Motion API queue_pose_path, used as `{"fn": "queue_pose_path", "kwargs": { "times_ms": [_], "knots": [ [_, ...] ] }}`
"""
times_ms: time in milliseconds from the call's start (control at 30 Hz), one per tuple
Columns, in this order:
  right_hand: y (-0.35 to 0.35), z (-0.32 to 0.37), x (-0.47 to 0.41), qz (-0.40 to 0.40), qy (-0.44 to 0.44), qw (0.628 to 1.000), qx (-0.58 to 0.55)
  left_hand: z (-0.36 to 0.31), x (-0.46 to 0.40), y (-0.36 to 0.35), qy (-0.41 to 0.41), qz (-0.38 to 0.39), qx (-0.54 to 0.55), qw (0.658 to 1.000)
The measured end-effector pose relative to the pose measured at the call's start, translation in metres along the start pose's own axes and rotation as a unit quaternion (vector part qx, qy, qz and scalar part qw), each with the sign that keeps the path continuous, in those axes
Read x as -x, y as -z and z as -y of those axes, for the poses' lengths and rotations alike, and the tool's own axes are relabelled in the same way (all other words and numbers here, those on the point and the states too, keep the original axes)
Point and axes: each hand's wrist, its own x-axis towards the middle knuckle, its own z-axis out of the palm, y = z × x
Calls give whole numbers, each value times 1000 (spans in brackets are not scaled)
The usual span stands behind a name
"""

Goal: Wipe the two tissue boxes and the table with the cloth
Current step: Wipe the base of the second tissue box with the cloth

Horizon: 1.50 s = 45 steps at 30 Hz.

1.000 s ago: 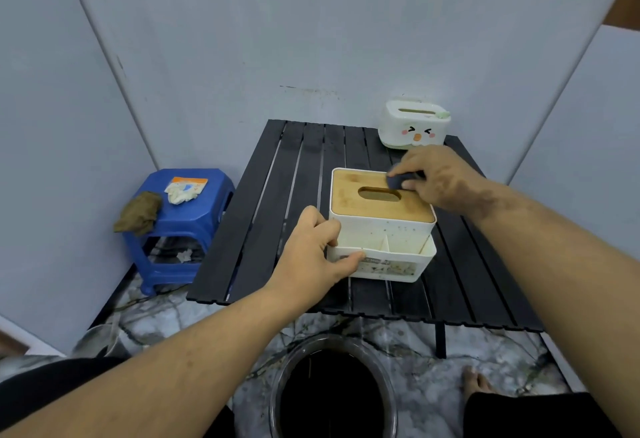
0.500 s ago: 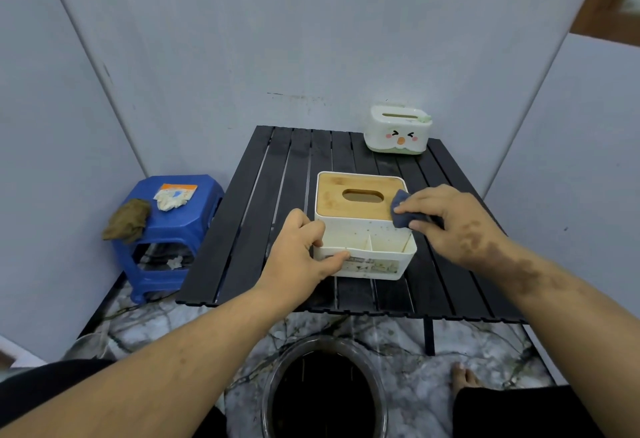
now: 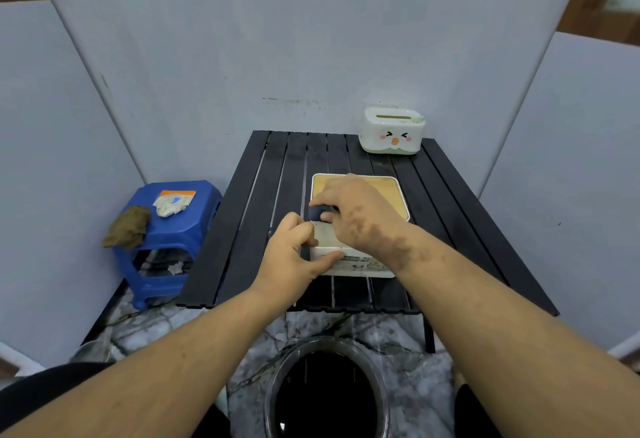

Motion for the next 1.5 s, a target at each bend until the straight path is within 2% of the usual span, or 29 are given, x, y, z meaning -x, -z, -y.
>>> {"fn": "queue_pose_path", "kwargs": {
  "times_ms": [100, 200, 267, 367, 467, 633, 733, 833, 967, 1100, 1267, 1367, 1500],
  "knots": [
    [8, -24, 27, -13, 12, 998, -54, -2, 0, 0, 2, 8, -6, 1000],
    [24, -60, 60, -33, -20, 999, -17, -3, 0, 1, 3, 8, -12, 1000],
    [30, -75, 78, -65, -26, 998, -4, -3, 0, 1, -1, 4, -21, 1000],
    [24, -86, 94, -113, 9, 993, -31, -5, 4, -3, 2, 4, -37, 999],
    [18, -95, 103, -160, -34, 983, -81, -7, 8, -6, 12, 8, -46, 999],
    [20, -92, 101, -151, -61, 979, -127, -9, -7, 0, 37, -1, -31, 999],
    [23, -93, 98, -158, -73, 972, -160, -24, -27, 19, 52, 20, -29, 998],
    [29, -93, 92, -180, -76, 960, -200, -47, -64, 45, 75, 76, -43, 993],
    [44, -90, 85, -213, -89, 932, -280, -84, -125, 72, 88, 186, -76, 976],
    [53, -83, 87, -189, -111, 914, -342, -112, -177, 85, 118, 321, -114, 933],
    [41, -71, 87, -133, -105, 871, -462, -114, -223, 70, 165, 451, -173, 860],
    [29, -67, 86, -121, -119, 827, -536, -109, -239, 55, 195, 502, -179, 823],
    [18, -68, 85, -133, -152, 793, -574, -105, -253, 39, 202, 528, -188, 803]
  ]
}}
